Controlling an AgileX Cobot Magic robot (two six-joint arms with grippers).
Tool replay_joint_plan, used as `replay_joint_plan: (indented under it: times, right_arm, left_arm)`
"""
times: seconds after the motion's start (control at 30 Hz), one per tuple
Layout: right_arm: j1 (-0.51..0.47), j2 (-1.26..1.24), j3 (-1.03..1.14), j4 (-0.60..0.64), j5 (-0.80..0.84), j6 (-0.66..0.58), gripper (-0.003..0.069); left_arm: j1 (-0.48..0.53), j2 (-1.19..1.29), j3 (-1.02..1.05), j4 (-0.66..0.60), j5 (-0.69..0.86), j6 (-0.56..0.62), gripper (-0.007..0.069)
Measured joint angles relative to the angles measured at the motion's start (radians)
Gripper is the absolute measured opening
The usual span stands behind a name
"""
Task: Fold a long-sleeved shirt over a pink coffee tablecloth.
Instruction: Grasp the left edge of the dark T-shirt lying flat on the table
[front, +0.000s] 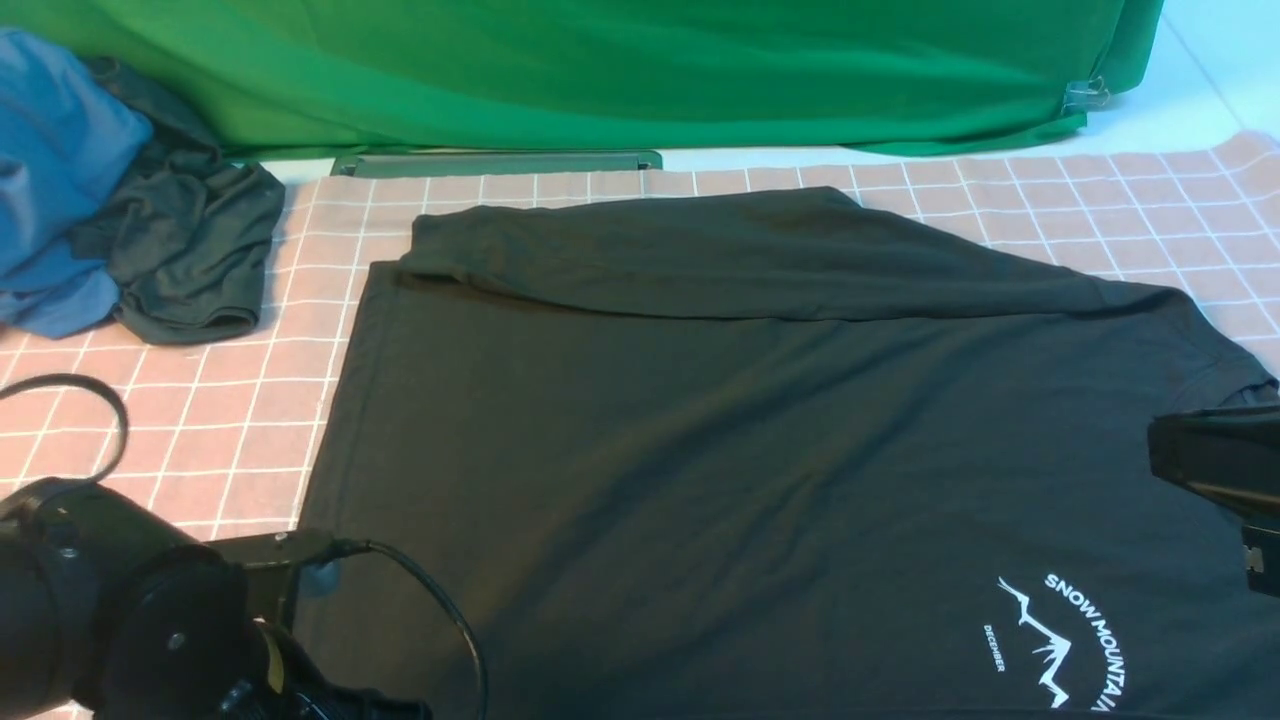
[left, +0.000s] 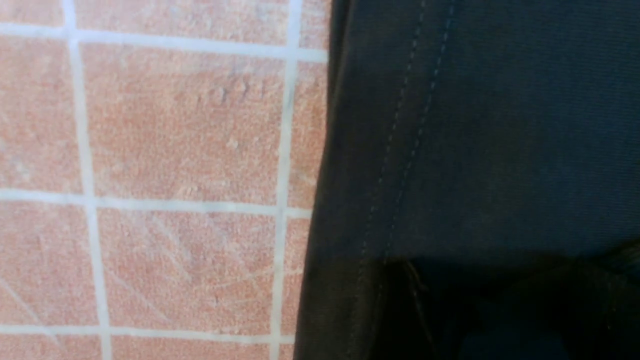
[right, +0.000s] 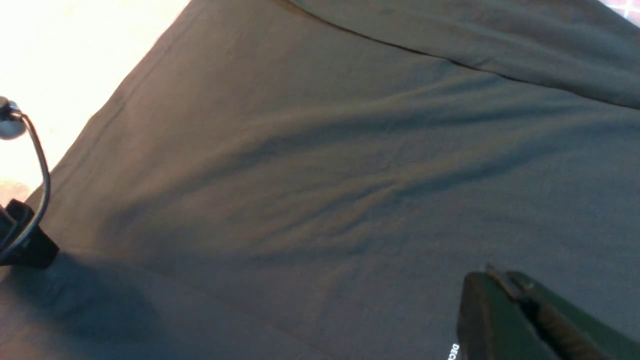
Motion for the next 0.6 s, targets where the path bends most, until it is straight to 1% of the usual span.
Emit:
replay_joint_plan:
  times: [0.07, 0.1, 0.13, 0.17, 0.2, 0.27, 0.33, 0.4, 0.57, 0.6]
  right_arm:
    - [0.0, 0.0, 0.0, 0.0, 0.0, 0.0, 0.0037]
    - [0.0, 0.0, 0.0, -0.001, 0.0, 0.0, 0.0037]
    - [0.0, 0.0, 0.0, -0.001, 0.0, 0.0, 0.0037]
    - [0.0, 0.0, 0.0, -0.001, 0.0, 0.0, 0.0037]
    - [0.0, 0.0, 0.0, -0.001, 0.0, -0.001, 0.0037]
    - [0.0, 0.0, 0.0, -0.001, 0.0, -0.001, 0.0037]
    - [0.0, 0.0, 0.0, -0.001, 0.0, -0.001, 0.0037]
    - [0.0, 0.0, 0.0, -0.001, 0.0, -0.001, 0.0037]
    - [0.0, 0.0, 0.0, -0.001, 0.0, -0.001, 0.0038]
    - [0.0, 0.0, 0.0, -0.001, 0.0, -0.001, 0.004]
  left_arm:
    - [0.0, 0.006, 0.0, -0.009, -0.005, 0.029, 0.0362]
    - [0.0, 0.008, 0.0, -0.015, -0.007, 0.042, 0.0316]
    - [0.0, 0.008, 0.0, -0.022, -0.008, 0.044, 0.0307]
    - [0.0, 0.008, 0.0, -0.029, -0.009, 0.061, 0.0225]
    - [0.0, 0.008, 0.0, -0.031, -0.005, 0.067, 0.0166]
    - [0.0, 0.008, 0.0, -0.033, 0.005, 0.079, 0.0074]
    - [0.0, 0.008, -0.002, -0.033, 0.025, 0.086, 0.0043]
    - [0.0, 0.008, -0.021, -0.036, 0.084, 0.086, 0.0035]
    - [-0.001, -0.007, -0.097, -0.036, 0.185, 0.104, 0.0032]
    - [-0.001, -0.026, -0.147, -0.036, 0.221, 0.111, 0.0032]
